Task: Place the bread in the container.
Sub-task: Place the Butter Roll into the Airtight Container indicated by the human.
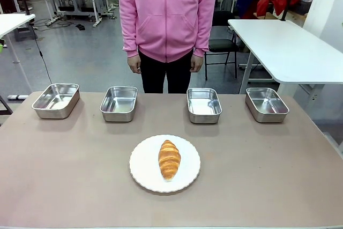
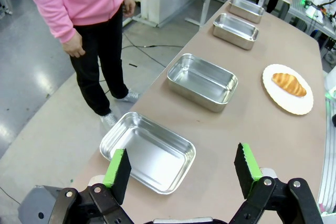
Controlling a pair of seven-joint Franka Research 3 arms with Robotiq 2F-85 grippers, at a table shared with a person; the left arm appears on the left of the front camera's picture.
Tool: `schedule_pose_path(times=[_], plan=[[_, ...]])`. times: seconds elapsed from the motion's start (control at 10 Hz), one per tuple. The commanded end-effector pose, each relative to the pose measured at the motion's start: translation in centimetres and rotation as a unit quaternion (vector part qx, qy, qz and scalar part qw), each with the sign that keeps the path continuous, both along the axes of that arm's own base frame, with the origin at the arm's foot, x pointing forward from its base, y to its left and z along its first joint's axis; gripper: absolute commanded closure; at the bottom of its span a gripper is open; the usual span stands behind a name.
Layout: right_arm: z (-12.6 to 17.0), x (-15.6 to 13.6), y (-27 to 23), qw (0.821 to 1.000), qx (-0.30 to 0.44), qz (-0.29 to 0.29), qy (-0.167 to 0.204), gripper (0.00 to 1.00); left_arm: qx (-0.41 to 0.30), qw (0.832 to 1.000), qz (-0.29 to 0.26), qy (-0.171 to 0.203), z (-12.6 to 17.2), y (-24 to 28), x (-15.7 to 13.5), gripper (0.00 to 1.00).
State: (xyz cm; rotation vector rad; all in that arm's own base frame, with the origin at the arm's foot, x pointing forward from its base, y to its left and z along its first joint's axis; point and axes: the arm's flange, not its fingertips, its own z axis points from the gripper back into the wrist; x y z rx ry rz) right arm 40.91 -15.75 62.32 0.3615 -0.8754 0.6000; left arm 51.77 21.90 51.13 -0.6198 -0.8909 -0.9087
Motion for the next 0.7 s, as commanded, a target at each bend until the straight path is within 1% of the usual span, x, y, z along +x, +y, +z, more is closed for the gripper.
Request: schedule_pose_path(times=[0.0, 0.6], plan=[[0.11, 0.21, -0.01, 1.0, 0.004, 0.007, -0.012, 0.0, 0.002, 1.0, -0.005, -0.006, 0.08, -0.09, -0.17, 0.0], [0.11, 0.21, -0.01, 1.0, 0.004, 0.007, -0.012, 0.0, 0.002, 1.0, -0.005, -0.006, 0.08, -0.09, -0.17, 0.0]])
